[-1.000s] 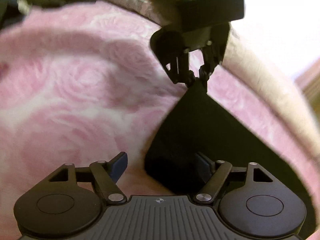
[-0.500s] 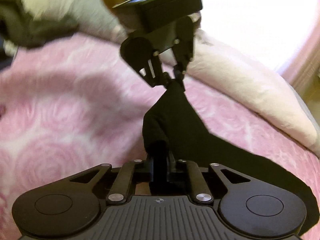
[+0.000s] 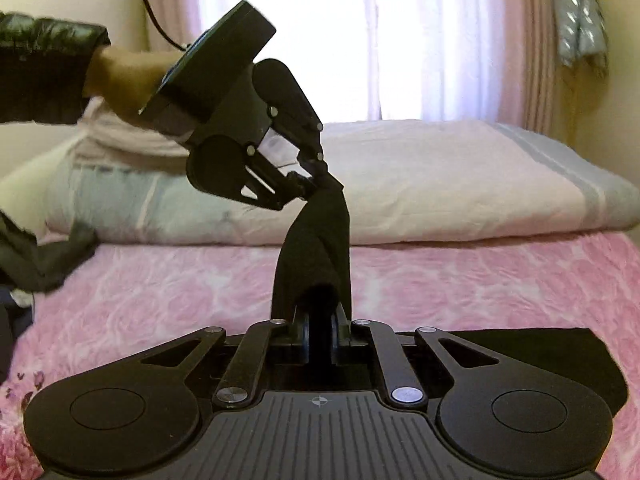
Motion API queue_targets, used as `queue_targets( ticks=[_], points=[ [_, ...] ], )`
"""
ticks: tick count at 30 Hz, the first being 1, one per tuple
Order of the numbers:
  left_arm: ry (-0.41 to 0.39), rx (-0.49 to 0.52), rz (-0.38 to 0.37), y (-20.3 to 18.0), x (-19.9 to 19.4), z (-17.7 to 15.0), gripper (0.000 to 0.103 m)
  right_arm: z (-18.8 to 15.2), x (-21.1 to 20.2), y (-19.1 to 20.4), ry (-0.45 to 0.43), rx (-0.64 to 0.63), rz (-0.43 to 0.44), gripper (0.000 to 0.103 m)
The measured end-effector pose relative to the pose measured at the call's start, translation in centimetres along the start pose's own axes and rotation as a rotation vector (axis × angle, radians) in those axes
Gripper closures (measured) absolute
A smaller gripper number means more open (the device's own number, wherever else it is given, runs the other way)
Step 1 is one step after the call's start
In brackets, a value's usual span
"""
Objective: Fold clothes
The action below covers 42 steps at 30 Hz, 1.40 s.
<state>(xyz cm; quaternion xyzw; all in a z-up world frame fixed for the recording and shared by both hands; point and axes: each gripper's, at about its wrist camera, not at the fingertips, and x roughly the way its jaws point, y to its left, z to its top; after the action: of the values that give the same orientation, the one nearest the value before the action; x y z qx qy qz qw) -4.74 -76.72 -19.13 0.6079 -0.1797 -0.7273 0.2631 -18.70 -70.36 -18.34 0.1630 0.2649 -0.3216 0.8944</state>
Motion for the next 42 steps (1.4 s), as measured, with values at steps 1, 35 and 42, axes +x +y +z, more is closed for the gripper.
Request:
queue_targets(
  ticks=[1, 35, 42],
  points=[
    [-0.001, 0.011, -0.014, 0.8, 1.5, 1.6, 0.094, -0.1, -0.2, -2.6, 0.0, 0.036, 0.005, 0.096],
    [-0.075, -0.048, -0.332, 8.4, 28.7, 24.8, 0.092, -12.5, -3.5, -35.2, -0.053, 0.894, -0.142, 0.097],
    [-0.037, -0.268, -0.254, 10.7, 30.5, 22.9, 0.062, -12.0, -5.0, -34.3, -0.084, 0.846, -0.225, 0.048]
  ],
)
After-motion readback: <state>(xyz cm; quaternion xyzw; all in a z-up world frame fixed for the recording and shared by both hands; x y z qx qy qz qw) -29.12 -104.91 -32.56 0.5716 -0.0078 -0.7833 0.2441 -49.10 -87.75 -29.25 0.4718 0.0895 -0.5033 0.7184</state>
